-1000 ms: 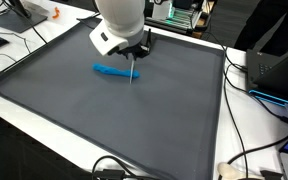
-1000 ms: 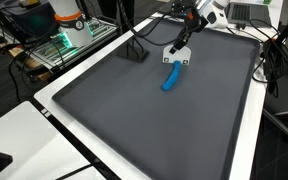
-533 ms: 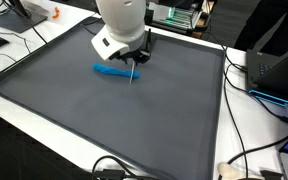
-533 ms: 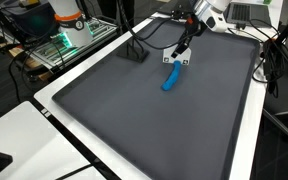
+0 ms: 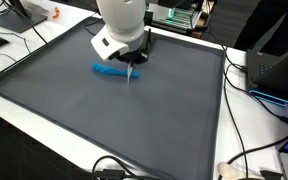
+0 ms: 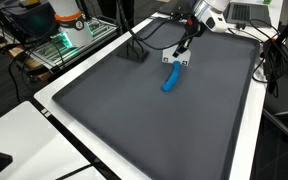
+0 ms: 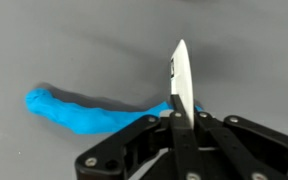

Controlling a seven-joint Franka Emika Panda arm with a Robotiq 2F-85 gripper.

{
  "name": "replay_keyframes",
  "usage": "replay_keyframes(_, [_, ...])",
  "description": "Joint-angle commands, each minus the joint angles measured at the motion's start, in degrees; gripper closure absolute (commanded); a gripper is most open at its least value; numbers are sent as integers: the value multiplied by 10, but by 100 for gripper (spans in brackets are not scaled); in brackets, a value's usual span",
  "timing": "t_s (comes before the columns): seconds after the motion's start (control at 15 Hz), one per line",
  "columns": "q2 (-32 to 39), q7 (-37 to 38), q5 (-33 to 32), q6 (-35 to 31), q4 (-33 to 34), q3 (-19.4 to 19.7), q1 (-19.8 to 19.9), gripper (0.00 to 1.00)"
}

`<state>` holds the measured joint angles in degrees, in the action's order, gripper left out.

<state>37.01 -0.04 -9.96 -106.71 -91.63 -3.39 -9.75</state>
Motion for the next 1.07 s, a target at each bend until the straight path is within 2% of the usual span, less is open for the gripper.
replay_keyframes(0.0, [-35,1,-3,12,-26,1,3,99])
replay_keyframes(0.47, [-81,-10,-7,57,-13,2,9,99])
replay_keyframes(1.0, [-59,-8,-15,38,10,6,11,99])
